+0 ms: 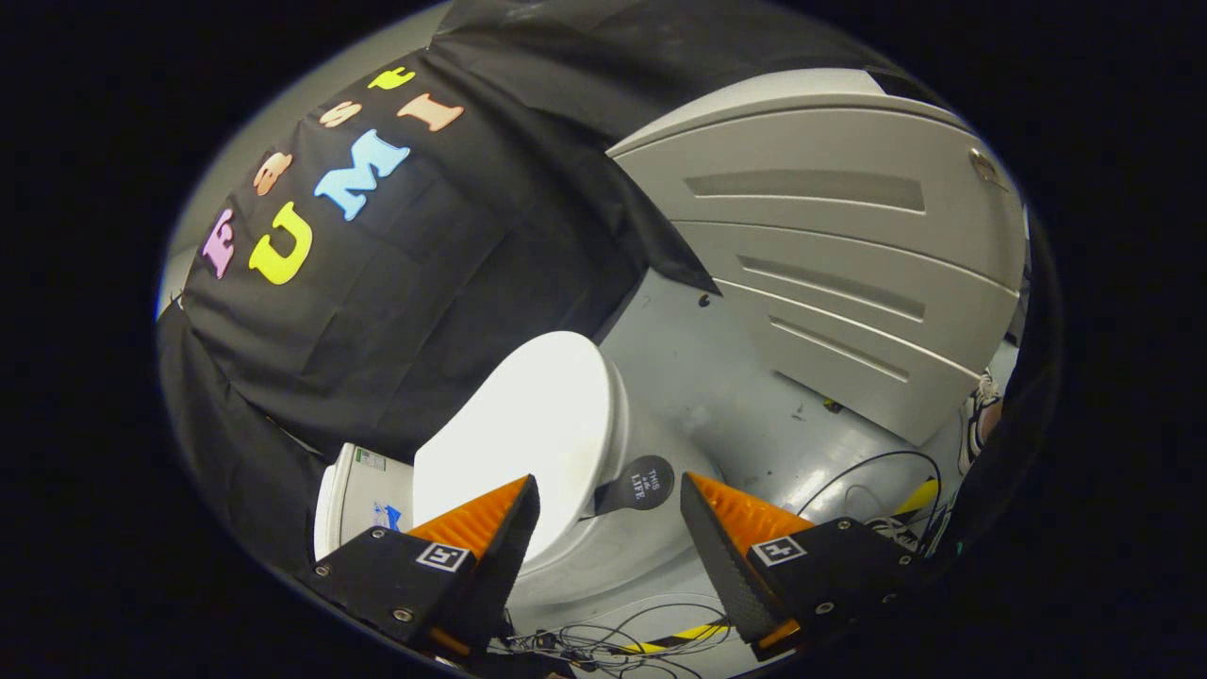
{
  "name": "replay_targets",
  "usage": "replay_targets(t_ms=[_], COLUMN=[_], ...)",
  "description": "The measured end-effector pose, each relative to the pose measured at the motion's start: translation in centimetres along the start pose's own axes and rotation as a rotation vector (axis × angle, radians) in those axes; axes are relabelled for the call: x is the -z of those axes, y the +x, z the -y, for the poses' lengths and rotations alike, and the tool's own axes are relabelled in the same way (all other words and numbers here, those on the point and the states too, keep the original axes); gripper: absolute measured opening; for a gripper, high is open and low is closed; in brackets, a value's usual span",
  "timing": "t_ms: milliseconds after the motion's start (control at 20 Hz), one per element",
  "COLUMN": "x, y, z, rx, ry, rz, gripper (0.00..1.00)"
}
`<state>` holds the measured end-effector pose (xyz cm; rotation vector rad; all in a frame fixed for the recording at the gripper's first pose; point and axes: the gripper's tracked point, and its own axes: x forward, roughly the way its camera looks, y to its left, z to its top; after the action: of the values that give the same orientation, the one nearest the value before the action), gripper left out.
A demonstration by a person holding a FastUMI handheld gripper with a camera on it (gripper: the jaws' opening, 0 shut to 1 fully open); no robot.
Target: Open the toilet lid.
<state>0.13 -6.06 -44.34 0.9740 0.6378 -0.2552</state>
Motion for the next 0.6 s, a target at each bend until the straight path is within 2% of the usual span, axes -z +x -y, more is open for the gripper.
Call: replay_targets(t_ms=[300,550,600], x=[1.3,2.2,2.1], y=[2.0,4.1,4.4], z=[1.7,1.5,1.6], rx=[-0.044,-0.092,-0.098], ry=[0.106,0.141,0.151], rz=[-0.037,-0.062,-0.059], gripper=[0.92,0.83,0.79])
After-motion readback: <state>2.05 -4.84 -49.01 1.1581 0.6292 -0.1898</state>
